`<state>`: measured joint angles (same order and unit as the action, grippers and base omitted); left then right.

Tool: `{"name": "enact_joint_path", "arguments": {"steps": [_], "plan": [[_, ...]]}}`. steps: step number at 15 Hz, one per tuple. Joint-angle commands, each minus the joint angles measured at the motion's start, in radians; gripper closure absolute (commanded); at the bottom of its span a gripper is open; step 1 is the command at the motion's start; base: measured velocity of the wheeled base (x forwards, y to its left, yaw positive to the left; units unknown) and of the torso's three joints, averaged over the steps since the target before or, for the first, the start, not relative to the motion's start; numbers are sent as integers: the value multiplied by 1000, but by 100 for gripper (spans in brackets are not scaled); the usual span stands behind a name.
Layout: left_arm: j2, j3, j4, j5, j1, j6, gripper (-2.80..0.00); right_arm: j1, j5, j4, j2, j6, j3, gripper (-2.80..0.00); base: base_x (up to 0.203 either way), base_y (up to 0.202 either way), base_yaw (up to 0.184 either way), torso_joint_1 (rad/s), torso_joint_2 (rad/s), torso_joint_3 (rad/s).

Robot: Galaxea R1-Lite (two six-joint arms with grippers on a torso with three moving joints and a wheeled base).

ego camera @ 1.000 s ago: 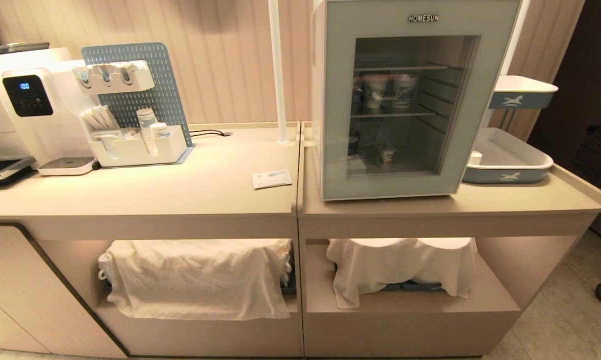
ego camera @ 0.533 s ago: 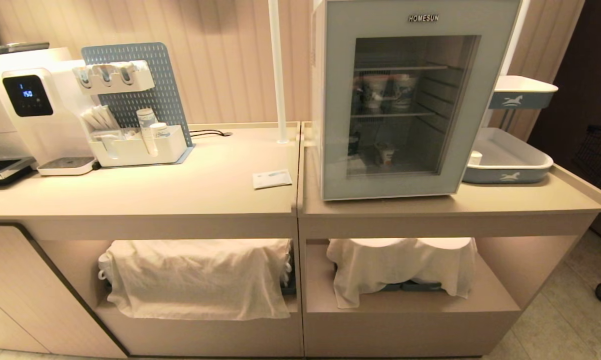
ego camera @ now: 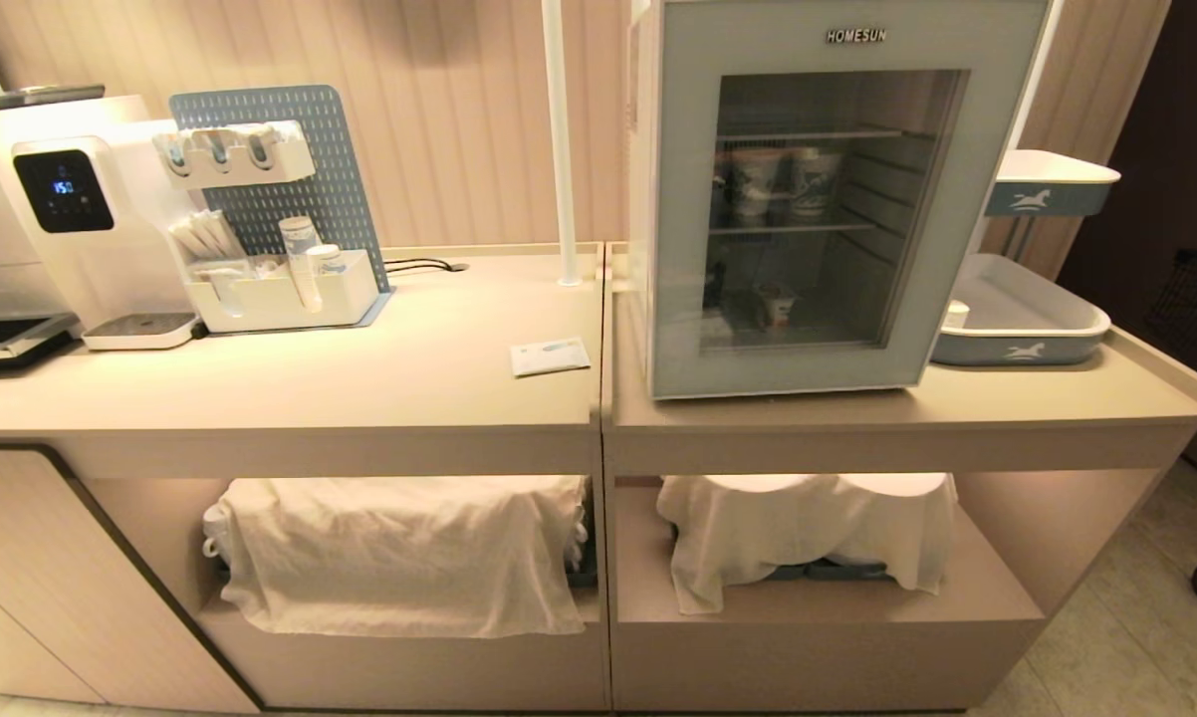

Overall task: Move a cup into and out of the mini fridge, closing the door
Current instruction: Open the freezer door

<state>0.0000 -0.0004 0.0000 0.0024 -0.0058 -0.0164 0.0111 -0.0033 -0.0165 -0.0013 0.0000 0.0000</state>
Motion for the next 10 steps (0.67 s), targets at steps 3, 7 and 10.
{"name": "enact_joint_path", "arguments": {"steps": [3,7,10], "plan": [[2,0,-1,1,0,0,0,0,0,-2,1,2,9,0,0,0,0,0,0,0],[0,-1,3,1,0,4,0,0,0,-2,1,2,9,0,0,0,0,0,0,0],[1,-1,3,2,0,4,0,0,0,-2,1,2,9,0,-1,-147,-7,6,1,1]]}}
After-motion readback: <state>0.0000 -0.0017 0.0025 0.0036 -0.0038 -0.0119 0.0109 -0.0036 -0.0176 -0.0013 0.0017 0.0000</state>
